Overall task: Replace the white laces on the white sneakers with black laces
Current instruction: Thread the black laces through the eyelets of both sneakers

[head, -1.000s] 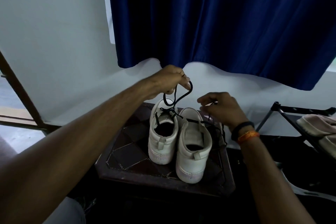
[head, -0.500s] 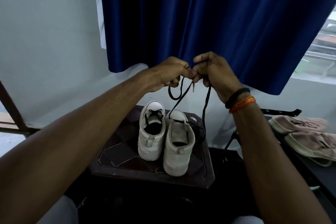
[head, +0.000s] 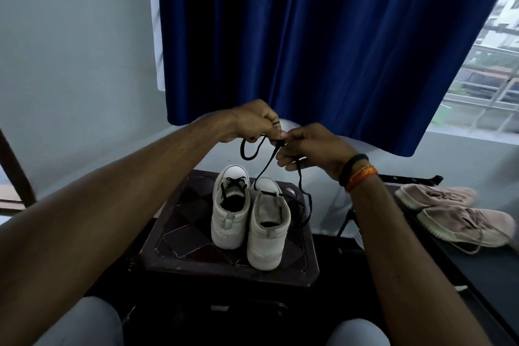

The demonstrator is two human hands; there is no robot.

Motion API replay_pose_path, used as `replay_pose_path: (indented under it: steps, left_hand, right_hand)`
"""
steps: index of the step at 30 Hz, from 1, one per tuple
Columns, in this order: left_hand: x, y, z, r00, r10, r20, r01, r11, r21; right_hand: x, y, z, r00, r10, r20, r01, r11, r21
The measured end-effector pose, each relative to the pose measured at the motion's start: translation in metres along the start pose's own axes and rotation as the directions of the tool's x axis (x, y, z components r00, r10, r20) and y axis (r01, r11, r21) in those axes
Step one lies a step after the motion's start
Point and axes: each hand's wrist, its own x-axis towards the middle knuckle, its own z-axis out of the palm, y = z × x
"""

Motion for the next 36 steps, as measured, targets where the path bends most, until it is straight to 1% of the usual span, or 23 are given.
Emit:
replay_pose_path:
  steps: [1, 3, 4, 6, 8, 11, 13, 16, 17, 19, 20, 22, 25, 27, 32, 36]
  left_hand:
    - [-0.001, 0.002, -0.001, 1.0, 0.001, 0.02, -0.001, 1.0, 0.016]
    - [-0.004, 0.007, -0.004, 0.999, 0.006, 0.047, -0.008, 0.999, 0.039]
    - [-0.004, 0.008, -0.006, 0.999, 0.012, 0.04, -0.013, 0.999, 0.045]
    - [-0.004, 0.012, -0.011, 1.0, 0.022, -0.015, -0.021, 0.998, 0.057]
    - [0.0, 0.015, -0.015, 0.997, 0.021, -0.076, -0.022, 1.0, -0.012]
    - [0.007, 0.021, -0.02, 0.994, -0.006, -0.108, -0.013, 0.986, -0.168]
    - [0.008, 0.028, -0.02, 0.993, -0.011, -0.114, -0.012, 0.979, -0.201]
    - [0.013, 0.034, -0.022, 0.989, -0.008, -0.146, -0.004, 0.996, -0.084]
    - [0.014, 0.035, -0.024, 0.988, -0.011, -0.155, -0.001, 0.997, -0.076]
    - [0.016, 0.034, -0.027, 0.986, -0.021, -0.165, -0.002, 0.99, -0.138]
    - [0.017, 0.034, -0.027, 0.985, -0.021, -0.169, -0.015, 0.978, -0.209]
    - [0.017, 0.033, -0.025, 0.981, -0.024, -0.19, -0.048, 0.929, -0.367]
    - [0.02, 0.029, -0.022, 0.969, -0.057, -0.242, -0.071, 0.868, -0.492]
    - [0.022, 0.029, -0.022, 0.965, -0.066, -0.254, -0.076, 0.856, -0.512]
    - [0.021, 0.032, -0.022, 0.958, -0.055, -0.28, -0.083, 0.884, -0.459]
    - [0.022, 0.031, -0.023, 0.949, -0.069, -0.307, -0.092, 0.871, -0.483]
  right_hand:
    - [-0.001, 0.0, 0.0, 1.0, -0.015, 0.007, 0.015, 1.0, 0.005]
    - [-0.002, 0.0, -0.003, 1.0, -0.017, -0.023, 0.017, 1.0, -0.001]
    - [-0.002, 0.0, -0.005, 0.999, -0.003, -0.05, 0.003, 1.0, -0.003]
    - [-0.003, -0.004, -0.009, 0.992, 0.029, -0.121, -0.027, 1.0, 0.015]
    - [-0.003, -0.008, -0.013, 0.979, 0.047, -0.199, -0.025, 0.993, 0.112]
    - [-0.001, -0.016, -0.017, 0.965, 0.048, -0.257, 0.047, 0.936, 0.349]
    - [0.004, -0.02, -0.019, 0.958, 0.014, -0.287, 0.107, 0.909, 0.402]
    - [0.012, -0.022, -0.018, 0.921, -0.026, -0.388, 0.17, 0.925, 0.341]
    - [0.014, -0.023, -0.018, 0.909, -0.035, -0.415, 0.181, 0.931, 0.317]
    - [0.017, -0.022, -0.015, 0.903, -0.051, -0.426, 0.197, 0.932, 0.305]
    - [0.019, -0.023, -0.014, 0.909, -0.06, -0.413, 0.206, 0.925, 0.319]
    - [0.02, -0.023, -0.012, 0.924, -0.063, -0.378, 0.208, 0.911, 0.356]
    - [0.024, -0.023, -0.008, 0.928, -0.074, -0.364, 0.21, 0.913, 0.349]
    - [0.027, -0.022, -0.007, 0.923, -0.095, -0.372, 0.224, 0.92, 0.321]
    - [0.028, -0.023, -0.008, 0.908, -0.191, -0.373, 0.284, 0.935, 0.212]
    - [0.028, -0.022, -0.007, 0.901, -0.22, -0.374, 0.29, 0.947, 0.141]
